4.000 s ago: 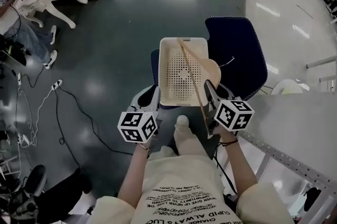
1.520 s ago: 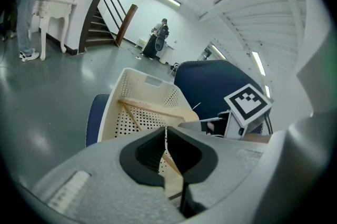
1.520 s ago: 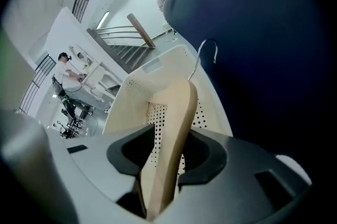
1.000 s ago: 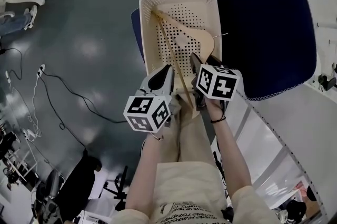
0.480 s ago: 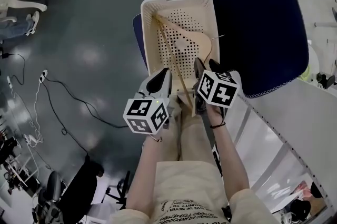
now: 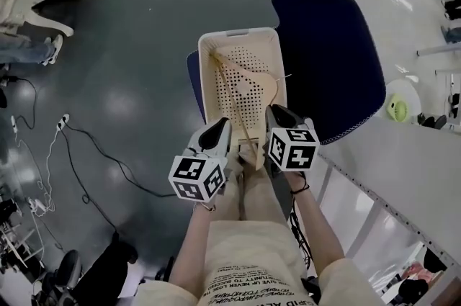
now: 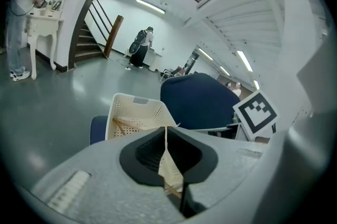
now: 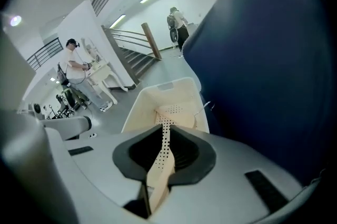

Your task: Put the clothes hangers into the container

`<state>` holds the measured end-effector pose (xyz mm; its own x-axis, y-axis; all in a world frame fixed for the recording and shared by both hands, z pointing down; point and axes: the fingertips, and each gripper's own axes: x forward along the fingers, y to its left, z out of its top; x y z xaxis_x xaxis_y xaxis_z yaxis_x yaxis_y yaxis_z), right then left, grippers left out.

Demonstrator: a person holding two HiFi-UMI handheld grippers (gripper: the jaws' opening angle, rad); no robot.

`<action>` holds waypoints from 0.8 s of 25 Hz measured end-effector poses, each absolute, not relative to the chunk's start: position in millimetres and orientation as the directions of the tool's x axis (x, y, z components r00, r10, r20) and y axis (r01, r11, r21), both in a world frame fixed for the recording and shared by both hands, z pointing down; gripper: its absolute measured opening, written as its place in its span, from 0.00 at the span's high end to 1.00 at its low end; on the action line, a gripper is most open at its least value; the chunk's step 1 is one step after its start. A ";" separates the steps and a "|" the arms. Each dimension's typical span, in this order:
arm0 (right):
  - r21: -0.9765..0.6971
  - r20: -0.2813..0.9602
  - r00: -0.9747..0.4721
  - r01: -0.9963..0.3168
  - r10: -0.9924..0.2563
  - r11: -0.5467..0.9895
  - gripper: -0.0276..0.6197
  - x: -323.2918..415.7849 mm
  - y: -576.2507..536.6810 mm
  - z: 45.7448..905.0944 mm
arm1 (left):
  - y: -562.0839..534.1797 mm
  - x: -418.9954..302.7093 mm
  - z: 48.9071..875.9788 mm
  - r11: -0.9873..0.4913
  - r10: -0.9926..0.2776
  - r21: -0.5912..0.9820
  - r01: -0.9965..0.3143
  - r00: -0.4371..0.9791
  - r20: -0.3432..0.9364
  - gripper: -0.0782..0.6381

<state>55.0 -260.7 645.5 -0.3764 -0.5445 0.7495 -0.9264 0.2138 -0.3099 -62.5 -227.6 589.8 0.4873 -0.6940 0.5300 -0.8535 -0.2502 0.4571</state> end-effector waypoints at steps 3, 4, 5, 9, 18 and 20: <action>-0.315 0.714 -0.427 -0.904 -0.555 0.289 0.92 51.6 -261.6 617.3 | -228.6 -62.6 564.1 -0.267 -0.715 0.456 -0.849 0.491 0.497 0.85; -0.317 0.699 -0.446 -0.894 -0.559 0.318 0.92 49.4 -261.6 606.7 | -229.2 -62.4 554.4 -0.278 -0.721 0.454 -0.846 0.496 0.483 0.85; -0.316 0.682 -0.466 -0.883 -0.564 0.347 0.93 47.0 -261.2 595.9 | -229.6 -61.9 544.9 -0.293 -0.724 0.453 -0.842 0.505 0.470 0.85; -0.315 0.614 -0.530 -0.844 -0.585 0.434 0.94 40.5 -254.7 560.2 | -230.5 -60.5 512.2 -0.371 -0.730 0.408 -0.834 0.534 0.427 0.85; -0.327 0.490 -0.595 -0.803 -0.637 0.498 0.95 33.1 -260.0 488.8 | -239.8 -75.0 443.6 -0.424 -0.784 0.323 -0.846 0.522 0.336 0.85; -0.324 0.456 -0.607 -0.794 -0.651 0.514 0.95 31.5 -261.9 473.8 | -239.4 -77.2 431.0 -0.435 -0.794 0.304 -0.847 0.521 0.315 0.85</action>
<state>31.5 -261.9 473.8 -0.6070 -0.6510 0.4559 -0.7944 0.5136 -0.3243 -77.2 -239.4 431.0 0.5205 -0.7938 0.3145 -0.8474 -0.4352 0.3042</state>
